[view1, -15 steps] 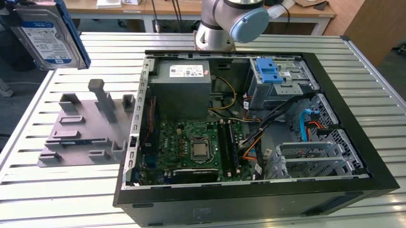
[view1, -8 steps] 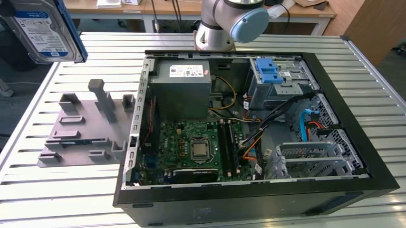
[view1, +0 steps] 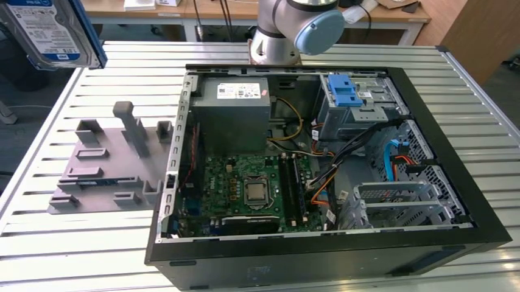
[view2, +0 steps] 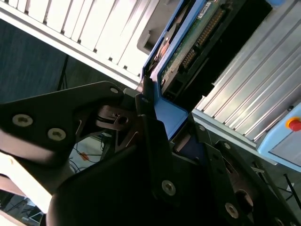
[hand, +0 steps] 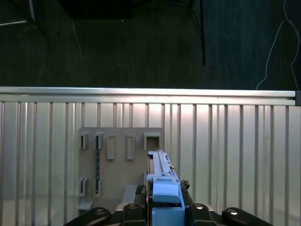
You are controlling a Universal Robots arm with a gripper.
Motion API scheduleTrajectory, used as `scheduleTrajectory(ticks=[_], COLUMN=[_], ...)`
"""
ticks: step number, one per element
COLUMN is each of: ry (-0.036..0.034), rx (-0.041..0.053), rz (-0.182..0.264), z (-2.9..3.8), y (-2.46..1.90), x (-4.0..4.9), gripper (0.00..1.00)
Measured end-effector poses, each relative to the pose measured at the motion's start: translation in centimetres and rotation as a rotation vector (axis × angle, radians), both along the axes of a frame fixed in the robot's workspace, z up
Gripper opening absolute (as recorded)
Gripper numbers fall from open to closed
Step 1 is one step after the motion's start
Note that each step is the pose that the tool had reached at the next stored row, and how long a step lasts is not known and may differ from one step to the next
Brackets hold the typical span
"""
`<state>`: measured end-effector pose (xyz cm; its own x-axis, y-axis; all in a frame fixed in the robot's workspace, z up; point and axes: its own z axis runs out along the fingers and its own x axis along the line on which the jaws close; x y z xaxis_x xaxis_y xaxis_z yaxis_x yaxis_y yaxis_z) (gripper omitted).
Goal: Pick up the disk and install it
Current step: 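Pick up the disk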
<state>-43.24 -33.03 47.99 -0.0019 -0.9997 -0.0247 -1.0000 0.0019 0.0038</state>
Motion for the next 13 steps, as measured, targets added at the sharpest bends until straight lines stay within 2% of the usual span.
scheduleTrajectory(ticks=[6,13], ry=[0.0,0.0], rx=[0.0,0.0], rz=[0.0,0.0], z=[0.74,0.83], y=[0.0,0.0], x=[0.0,0.0], gripper=[0.36,0.36])
